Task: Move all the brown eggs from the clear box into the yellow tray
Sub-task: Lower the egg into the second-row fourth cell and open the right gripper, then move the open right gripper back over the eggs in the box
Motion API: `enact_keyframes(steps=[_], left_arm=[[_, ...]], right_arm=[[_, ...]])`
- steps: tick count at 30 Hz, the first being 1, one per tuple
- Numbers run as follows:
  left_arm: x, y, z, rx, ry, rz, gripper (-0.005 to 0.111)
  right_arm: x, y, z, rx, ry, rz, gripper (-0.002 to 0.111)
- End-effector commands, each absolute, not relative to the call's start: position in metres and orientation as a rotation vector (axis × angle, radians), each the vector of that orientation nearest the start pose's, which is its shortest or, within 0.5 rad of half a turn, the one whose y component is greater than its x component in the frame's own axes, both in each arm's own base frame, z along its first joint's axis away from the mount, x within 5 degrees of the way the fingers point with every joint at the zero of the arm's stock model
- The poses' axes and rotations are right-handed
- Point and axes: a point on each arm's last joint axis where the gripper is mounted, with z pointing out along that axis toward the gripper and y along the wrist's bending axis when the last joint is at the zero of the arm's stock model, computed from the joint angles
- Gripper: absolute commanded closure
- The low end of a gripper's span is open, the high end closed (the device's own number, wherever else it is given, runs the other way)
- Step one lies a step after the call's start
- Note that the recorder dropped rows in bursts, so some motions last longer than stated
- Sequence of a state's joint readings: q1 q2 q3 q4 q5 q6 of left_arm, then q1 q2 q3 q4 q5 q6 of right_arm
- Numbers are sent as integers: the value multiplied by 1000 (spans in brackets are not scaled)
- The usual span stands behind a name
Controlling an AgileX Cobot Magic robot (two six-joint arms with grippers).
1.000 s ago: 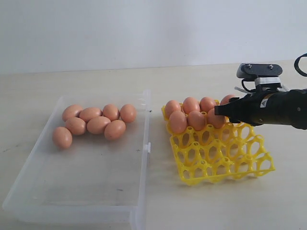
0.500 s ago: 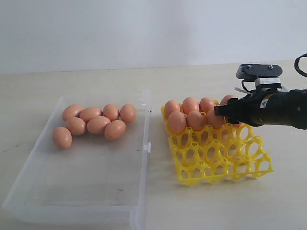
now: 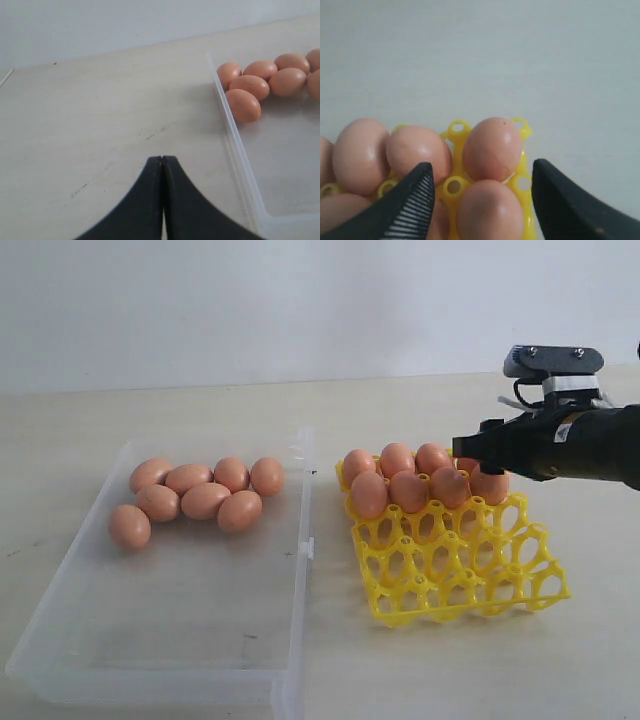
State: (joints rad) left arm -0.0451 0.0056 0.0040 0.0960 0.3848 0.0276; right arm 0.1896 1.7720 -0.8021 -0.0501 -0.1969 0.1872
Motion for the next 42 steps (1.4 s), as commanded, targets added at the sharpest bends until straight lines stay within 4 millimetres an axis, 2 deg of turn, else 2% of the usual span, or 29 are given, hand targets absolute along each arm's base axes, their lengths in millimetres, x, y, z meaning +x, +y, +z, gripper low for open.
enact_keyframes(steps=[1, 7, 10, 16, 21, 23, 28, 30, 32, 34, 37, 42], left_arm=[[53, 1, 179, 125, 1857, 75, 107], [53, 1, 179, 125, 1857, 75, 107], [53, 1, 179, 125, 1857, 75, 107], [53, 1, 179, 125, 1857, 75, 107], [53, 1, 179, 125, 1857, 75, 107], [53, 1, 179, 125, 1857, 75, 107], [53, 1, 179, 125, 1857, 75, 107], [53, 1, 179, 125, 1857, 75, 107], [53, 1, 179, 125, 1857, 75, 107], [53, 1, 179, 125, 1857, 75, 107], [53, 1, 179, 125, 1857, 75, 107], [53, 1, 179, 125, 1857, 75, 107]], right_arm=[[332, 64, 179, -56, 2196, 196, 51], [324, 62, 198, 28, 2196, 234, 52], [323, 72, 203, -6, 2227, 242, 53], [324, 107, 220, -138, 2257, 271, 55], [321, 149, 242, -264, 2193, 347, 58], [319, 167, 248, -333, 2185, 365, 64], [322, 212, 258, -549, 2241, 335, 98], [325, 230, 263, -651, 2282, 324, 106], [324, 249, 261, -780, 2357, 362, 105], [324, 270, 258, -880, 2415, 472, 99], [328, 296, 247, -934, 2482, 589, 89], [339, 325, 223, -951, 2574, 623, 76]])
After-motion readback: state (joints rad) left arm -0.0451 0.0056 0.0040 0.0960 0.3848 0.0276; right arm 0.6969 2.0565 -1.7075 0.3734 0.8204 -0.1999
